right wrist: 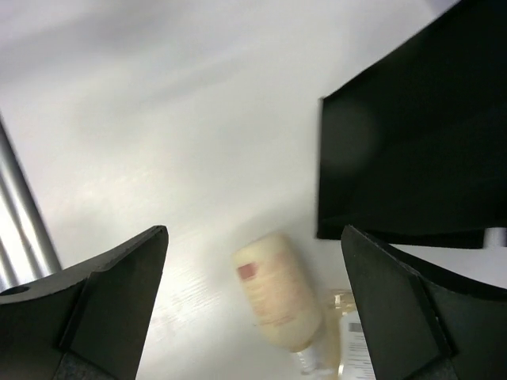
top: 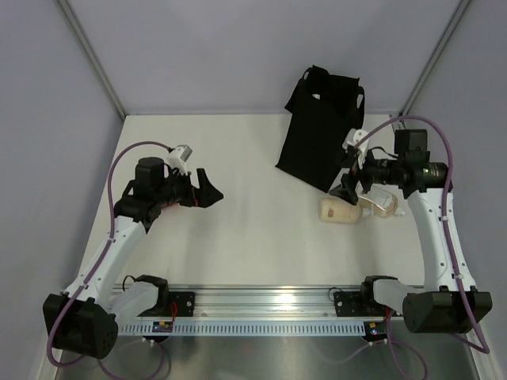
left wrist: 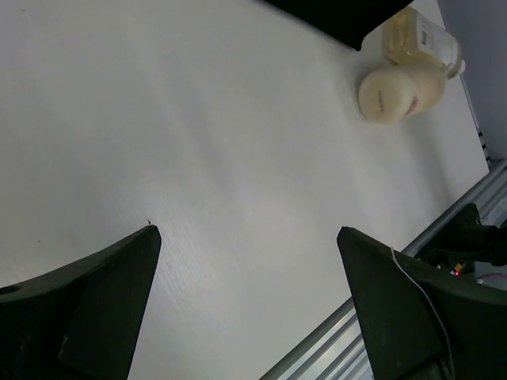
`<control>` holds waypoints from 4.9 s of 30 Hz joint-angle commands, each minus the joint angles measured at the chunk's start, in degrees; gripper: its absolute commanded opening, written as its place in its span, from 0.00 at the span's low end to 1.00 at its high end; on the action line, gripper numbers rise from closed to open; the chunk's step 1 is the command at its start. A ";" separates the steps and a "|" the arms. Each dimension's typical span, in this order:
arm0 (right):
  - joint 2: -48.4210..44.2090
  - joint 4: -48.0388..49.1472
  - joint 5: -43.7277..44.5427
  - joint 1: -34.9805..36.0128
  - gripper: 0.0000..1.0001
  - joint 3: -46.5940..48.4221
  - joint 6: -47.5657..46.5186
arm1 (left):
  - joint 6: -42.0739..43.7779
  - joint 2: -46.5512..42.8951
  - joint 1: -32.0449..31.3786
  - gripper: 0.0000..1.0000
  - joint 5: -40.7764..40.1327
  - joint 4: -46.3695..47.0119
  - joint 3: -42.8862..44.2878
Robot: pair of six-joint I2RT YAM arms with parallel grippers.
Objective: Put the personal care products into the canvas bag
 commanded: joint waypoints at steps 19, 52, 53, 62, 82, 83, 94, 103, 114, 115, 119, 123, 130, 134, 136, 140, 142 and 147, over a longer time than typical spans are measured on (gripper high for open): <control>7.26 10.79 22.35 3.91 0.99 -23.00 -25.99 | 1.68 1.83 -0.75 0.99 8.26 10.10 -2.73; 27.48 13.26 38.19 13.94 0.40 -17.73 -15.47 | 1.85 2.88 -0.75 0.99 7.38 9.22 -2.20; 27.48 11.34 36.00 13.85 0.31 -16.85 -14.14 | 1.85 2.88 -0.75 0.99 7.37 9.22 -2.12; 25.99 3.86 22.65 13.85 0.00 -9.02 -1.12 | 1.94 2.88 -0.75 0.99 7.20 9.04 -2.20; 40.75 -12.16 5.65 13.94 0.00 48.62 17.33 | 2.82 3.50 -0.75 0.99 6.32 8.96 -2.38; 41.54 -9.97 6.44 13.76 0.00 50.55 18.21 | 2.91 3.59 -0.75 0.99 6.32 9.04 -2.47; 48.93 11.47 17.24 10.78 0.00 66.83 31.30 | 3.87 5.08 -0.75 0.99 5.53 8.96 -2.47; 49.28 30.28 22.27 6.74 0.00 70.43 43.08 | 4.40 5.96 -0.75 0.99 4.39 8.52 -2.38; 54.38 37.51 30.54 4.88 0.00 68.60 40.46 | 4.67 6.57 -0.75 0.99 4.04 8.08 -2.29; 54.64 37.34 30.71 4.97 0.00 67.46 40.28 | 4.67 6.40 -0.75 0.99 3.95 8.16 -2.38; 54.91 36.55 31.32 4.88 0.00 60.53 40.98 | 4.75 6.40 -0.75 0.99 3.60 7.99 -2.29; 51.93 35.32 25.46 4.53 0.00 51.91 43.00 | 4.93 6.31 -0.75 0.99 3.07 7.81 -2.11; 45.15 34.71 13.23 4.53 0.00 32.31 45.38 | 4.84 6.05 -0.75 0.99 2.80 7.73 -1.94; 46.29 32.24 11.90 4.53 0.02 28.52 45.20 | 4.75 5.78 -0.75 0.99 2.80 7.64 -1.94; 47.43 29.97 12.25 4.71 0.05 28.42 44.06 | 4.75 5.61 -0.75 0.99 2.80 7.64 -1.94; 51.29 25.66 14.71 5.67 0.11 29.82 38.36 | 4.75 5.26 -0.75 0.99 2.37 7.64 -2.03; 53.14 21.02 14.89 6.20 0.14 32.62 37.03 | 4.75 5.26 -0.75 0.99 2.01 7.64 -2.03; 57.46 14.05 15.59 7.08 0.35 36.59 34.92 | 4.93 5.26 -0.75 0.99 -0.70 6.59 -1.68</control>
